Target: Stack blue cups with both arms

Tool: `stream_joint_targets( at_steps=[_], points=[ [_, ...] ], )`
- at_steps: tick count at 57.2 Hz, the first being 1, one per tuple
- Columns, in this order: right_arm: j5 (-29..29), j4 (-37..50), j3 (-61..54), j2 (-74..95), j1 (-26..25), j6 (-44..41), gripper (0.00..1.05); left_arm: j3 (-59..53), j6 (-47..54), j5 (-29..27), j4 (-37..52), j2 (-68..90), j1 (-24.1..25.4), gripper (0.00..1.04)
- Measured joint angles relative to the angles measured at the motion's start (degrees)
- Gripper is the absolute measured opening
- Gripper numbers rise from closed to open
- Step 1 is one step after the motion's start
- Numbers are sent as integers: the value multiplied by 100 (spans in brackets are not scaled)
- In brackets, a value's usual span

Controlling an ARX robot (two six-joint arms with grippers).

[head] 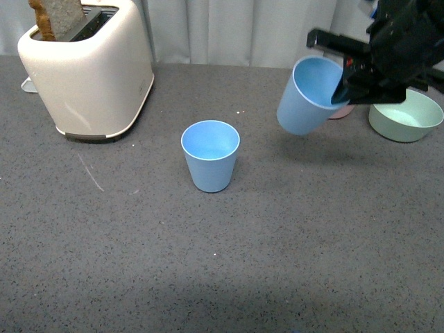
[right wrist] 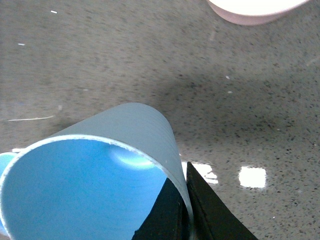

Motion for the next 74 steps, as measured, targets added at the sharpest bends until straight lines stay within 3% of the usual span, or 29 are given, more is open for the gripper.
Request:
stream_joint_targets(
  at_steps=[7,24,55,57,65,74],
  points=[
    [-396,-17,109,-310,339,-2,1,0,0,0,0,0,0,98],
    [-459,-127,289,-162,1012,68,1,0,0,-2,0,0,0,98],
    [-173,-221,514,490,1279,83,1,0,0,-2,0,0,0,98],
    [-168,-173,511,527,1294,81,5,0,0,-2,0,0,0,98],
    [-345,302,293,382,1261,146,37,0,0,0,0,0,0,98],
    [-385,697,-120,-57,1143,157,62,0,0,0,0,0,0,98]
  ],
)
